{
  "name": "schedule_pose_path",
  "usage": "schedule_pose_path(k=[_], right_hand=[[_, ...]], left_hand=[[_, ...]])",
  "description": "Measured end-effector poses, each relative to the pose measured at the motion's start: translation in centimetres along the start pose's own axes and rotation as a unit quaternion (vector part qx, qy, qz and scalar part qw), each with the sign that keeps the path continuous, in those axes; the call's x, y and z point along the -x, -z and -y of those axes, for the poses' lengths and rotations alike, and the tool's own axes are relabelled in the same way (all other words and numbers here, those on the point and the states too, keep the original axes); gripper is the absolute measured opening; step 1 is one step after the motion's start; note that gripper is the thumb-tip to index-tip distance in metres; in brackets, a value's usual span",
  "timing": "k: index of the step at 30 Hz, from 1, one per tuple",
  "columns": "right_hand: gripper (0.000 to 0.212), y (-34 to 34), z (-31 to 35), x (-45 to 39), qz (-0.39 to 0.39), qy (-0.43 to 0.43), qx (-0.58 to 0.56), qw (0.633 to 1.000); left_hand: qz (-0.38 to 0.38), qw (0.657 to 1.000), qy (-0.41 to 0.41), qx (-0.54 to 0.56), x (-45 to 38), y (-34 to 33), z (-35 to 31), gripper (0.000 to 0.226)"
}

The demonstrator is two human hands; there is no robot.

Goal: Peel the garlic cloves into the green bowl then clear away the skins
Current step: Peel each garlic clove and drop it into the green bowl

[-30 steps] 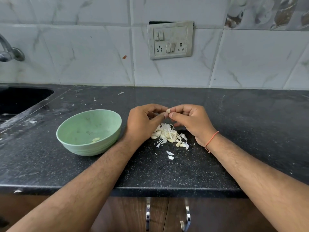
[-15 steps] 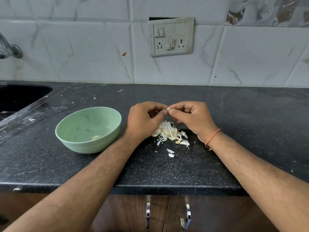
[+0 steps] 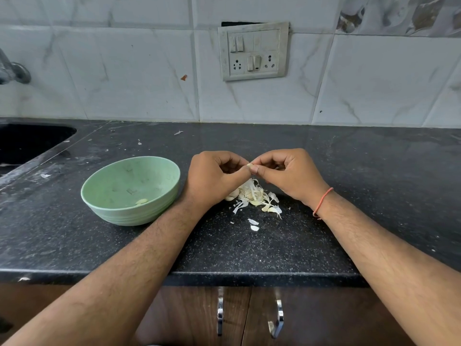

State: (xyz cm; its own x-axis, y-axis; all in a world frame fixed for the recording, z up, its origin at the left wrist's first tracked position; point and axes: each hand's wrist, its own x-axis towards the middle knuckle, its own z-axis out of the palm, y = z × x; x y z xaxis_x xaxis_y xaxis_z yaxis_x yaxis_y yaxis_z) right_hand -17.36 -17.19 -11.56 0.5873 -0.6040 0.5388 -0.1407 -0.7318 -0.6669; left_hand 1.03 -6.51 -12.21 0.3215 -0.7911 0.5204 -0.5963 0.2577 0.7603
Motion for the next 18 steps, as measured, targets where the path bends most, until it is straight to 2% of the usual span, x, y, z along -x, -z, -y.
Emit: schedule_pose_path(k=[11, 18], right_hand=[[0.003, -0.38, 0.15, 0.40, 0.001, 0.020, 0.013, 1.000], [0.003, -0.47, 0.37, 0.48, -0.005, 0.014, 0.023, 1.000]], left_hand=[[0.011, 1.000, 0.027, 0.009, 0.20, 0.03, -0.60, 0.009], [0.004, 0.999, 0.008, -0.049, -0.01, -0.05, -0.22, 0.007]])
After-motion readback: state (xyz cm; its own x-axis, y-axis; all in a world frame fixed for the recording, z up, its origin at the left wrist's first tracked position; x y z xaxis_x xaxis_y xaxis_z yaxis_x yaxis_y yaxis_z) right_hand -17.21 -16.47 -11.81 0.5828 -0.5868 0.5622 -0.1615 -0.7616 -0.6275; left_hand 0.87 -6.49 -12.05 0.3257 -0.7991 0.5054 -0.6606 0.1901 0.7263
